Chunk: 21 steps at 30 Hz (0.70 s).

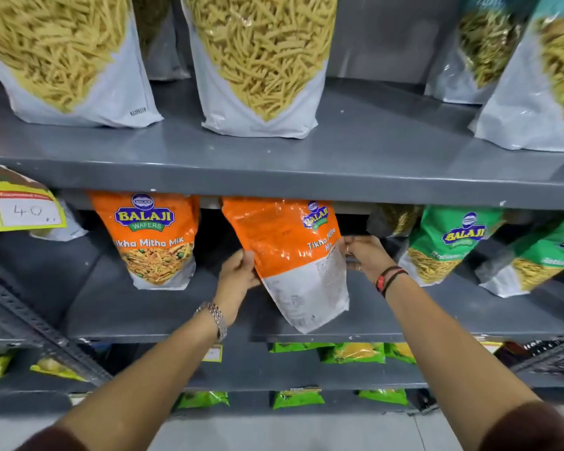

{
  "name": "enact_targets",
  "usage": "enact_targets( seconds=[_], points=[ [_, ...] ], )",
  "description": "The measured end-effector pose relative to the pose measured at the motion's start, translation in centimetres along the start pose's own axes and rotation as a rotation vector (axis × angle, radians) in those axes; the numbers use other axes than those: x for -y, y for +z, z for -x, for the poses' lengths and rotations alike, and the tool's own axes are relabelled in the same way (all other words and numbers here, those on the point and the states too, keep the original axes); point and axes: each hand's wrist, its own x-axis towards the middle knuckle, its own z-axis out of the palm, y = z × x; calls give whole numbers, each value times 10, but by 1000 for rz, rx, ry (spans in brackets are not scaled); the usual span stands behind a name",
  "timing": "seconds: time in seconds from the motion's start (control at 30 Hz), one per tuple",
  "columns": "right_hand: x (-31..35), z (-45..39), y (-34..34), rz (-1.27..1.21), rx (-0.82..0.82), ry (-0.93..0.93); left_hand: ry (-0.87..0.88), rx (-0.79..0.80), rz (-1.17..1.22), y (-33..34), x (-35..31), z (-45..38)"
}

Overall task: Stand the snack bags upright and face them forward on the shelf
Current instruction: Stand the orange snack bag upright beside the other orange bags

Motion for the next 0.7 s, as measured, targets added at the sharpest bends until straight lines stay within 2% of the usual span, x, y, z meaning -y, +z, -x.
enact_targets(
  seconds=[0.13,0.23,0.33,0.4,0.57,0.63,0.7],
  points=[
    [-5,-3,3,-127,-126,-95,80,-37,-130,5,-27,-26],
    [-25,-10,8,-69,-170,-112,112,-100,-280,11,-26,-41],
    [-39,-17,12,-102,-167,-90,106,-185,-400,18,-18,-40],
    [-40,-21,12,-83,-151,-82,9,-198,-443,23,-12,-36],
    [-41,-25,12,1,-98,-12,-480,171,-266,33,10,-17],
    [-40,-20,9,-15,-124,-5,-506,231,-189,38,11,-15],
    [-41,-10,6,30,-127,-11,-479,223,-150,44,8,-19]
  ],
)
